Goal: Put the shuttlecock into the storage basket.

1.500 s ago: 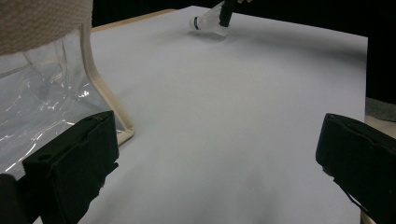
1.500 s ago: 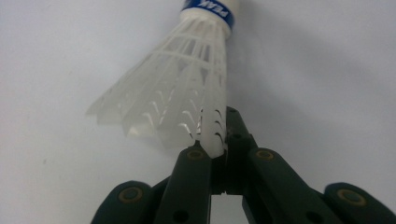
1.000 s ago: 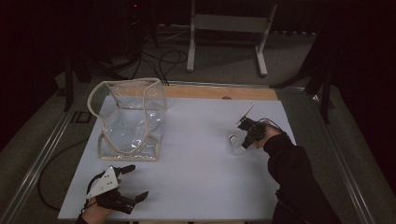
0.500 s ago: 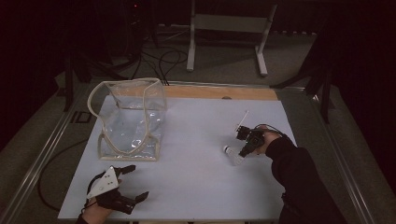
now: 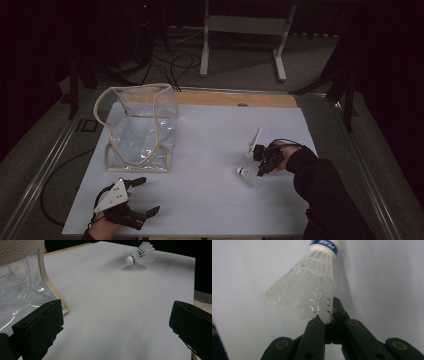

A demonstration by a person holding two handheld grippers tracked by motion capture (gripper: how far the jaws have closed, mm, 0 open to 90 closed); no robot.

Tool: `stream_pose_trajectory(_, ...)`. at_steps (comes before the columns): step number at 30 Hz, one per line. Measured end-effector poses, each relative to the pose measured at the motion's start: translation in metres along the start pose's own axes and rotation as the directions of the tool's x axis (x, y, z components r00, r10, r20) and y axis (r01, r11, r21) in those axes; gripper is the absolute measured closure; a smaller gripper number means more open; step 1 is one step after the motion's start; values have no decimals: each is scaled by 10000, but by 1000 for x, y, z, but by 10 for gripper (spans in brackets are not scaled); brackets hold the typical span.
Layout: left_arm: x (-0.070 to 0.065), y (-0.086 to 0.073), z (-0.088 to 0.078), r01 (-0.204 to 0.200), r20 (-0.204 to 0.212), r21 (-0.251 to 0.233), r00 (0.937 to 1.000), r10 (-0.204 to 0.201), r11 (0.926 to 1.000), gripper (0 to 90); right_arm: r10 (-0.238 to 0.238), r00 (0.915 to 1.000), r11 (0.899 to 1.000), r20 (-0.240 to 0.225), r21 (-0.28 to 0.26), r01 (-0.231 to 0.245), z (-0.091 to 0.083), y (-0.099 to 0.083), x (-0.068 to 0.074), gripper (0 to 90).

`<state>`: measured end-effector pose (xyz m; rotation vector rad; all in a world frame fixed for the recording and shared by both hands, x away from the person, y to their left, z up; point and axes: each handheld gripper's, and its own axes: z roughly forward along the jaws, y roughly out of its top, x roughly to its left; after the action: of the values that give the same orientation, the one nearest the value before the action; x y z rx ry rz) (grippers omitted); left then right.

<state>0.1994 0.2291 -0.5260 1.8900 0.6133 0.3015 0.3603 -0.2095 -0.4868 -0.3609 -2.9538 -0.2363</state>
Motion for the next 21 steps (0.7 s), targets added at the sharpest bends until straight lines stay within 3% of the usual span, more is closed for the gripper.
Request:
stream_pose_trajectory(11, -1, 0, 2, -55, 113, 122, 9999, 53, 9999, 4, -915, 9954, 9958, -269, -131, 912, -1, 3, 14, 900)
stream_pose_trajectory(21, -2, 0, 4, -82, 208, 282, 9998, 76, 9996, 4, -1678, 9850, 9848, -404, -527, 1656, -8, 11, 25, 900)
